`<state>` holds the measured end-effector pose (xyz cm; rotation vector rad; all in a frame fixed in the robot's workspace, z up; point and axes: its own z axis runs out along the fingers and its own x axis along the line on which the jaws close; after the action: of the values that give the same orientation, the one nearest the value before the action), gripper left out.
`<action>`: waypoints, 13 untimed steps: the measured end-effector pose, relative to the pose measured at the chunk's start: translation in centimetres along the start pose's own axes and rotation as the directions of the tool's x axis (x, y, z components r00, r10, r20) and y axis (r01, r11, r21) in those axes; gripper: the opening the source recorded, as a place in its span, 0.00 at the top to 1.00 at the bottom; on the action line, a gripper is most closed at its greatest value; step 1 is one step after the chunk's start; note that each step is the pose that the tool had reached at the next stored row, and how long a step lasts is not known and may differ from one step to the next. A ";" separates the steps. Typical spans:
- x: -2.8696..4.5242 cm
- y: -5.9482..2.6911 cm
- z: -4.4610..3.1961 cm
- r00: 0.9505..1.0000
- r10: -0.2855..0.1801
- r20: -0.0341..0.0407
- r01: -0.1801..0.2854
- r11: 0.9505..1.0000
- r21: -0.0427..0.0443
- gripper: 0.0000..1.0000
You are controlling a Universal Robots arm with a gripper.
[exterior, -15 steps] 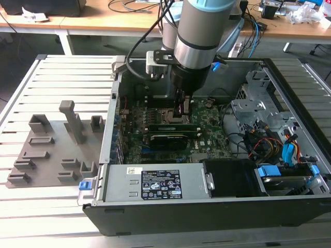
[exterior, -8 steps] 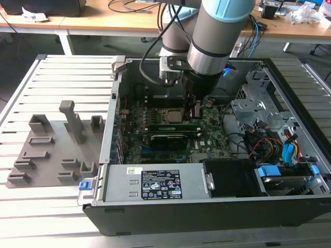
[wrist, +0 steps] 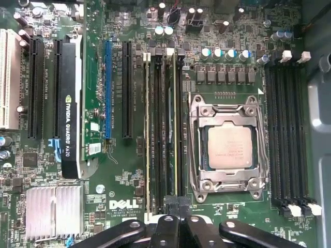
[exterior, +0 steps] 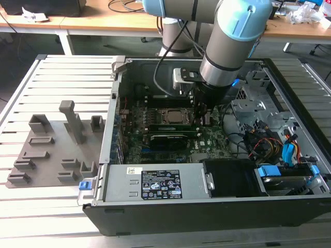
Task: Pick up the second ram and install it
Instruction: 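Press down the second ram until it locks into place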
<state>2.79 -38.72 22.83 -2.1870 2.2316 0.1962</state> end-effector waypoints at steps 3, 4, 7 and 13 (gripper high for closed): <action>0.05 -0.01 0.14 1.000 0.000 0.002 0.000 1.000 0.000 0.89; 0.00 0.00 -0.07 1.000 0.000 0.005 0.000 1.000 0.001 0.89; -0.01 0.90 -0.50 1.000 -0.002 0.007 0.001 1.000 0.009 0.89; 0.07 3.59 -0.30 1.000 -0.003 0.009 0.003 1.000 0.019 0.89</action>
<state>-0.77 -38.76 23.41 -2.1754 2.2167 0.1832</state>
